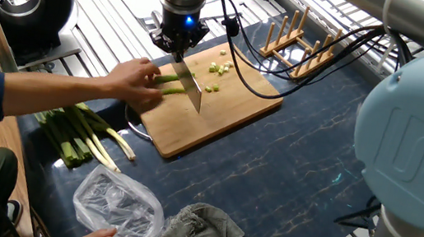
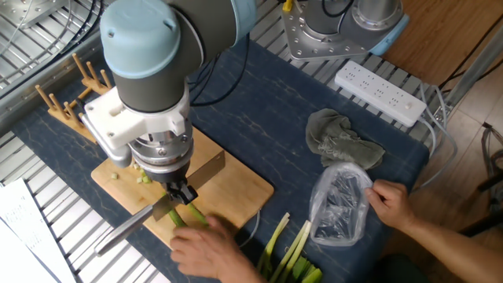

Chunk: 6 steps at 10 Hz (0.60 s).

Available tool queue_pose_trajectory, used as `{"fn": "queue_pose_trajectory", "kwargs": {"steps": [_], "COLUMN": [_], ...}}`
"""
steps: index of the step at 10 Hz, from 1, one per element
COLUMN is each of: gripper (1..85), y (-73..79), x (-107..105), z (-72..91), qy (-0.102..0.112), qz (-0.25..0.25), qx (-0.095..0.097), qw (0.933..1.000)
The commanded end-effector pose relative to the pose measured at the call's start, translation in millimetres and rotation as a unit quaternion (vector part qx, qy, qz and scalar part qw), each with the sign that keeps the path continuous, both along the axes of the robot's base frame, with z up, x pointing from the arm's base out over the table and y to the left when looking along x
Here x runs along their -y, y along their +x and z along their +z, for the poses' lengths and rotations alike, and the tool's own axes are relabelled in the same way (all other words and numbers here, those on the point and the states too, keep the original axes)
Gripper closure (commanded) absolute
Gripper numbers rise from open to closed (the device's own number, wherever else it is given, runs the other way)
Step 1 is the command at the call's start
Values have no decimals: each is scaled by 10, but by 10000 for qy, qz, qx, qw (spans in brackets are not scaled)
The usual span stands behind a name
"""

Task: Chop the scallions

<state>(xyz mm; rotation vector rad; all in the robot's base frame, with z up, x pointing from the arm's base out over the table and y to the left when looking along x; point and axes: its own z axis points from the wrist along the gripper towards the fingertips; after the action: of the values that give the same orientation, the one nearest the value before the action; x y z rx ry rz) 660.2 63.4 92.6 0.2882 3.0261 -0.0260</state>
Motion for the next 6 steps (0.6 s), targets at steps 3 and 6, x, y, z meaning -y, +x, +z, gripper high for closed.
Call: {"fn": "queue_pose_trajectory", "kwargs": {"steps": [3,6], "gripper": [843,843], "y": [-25,-43], "x": [40,66], "z": [21,35], "qy": [42,17], "qz": [44,67], "qx": [6,5], "qw": [10000,10000]}}
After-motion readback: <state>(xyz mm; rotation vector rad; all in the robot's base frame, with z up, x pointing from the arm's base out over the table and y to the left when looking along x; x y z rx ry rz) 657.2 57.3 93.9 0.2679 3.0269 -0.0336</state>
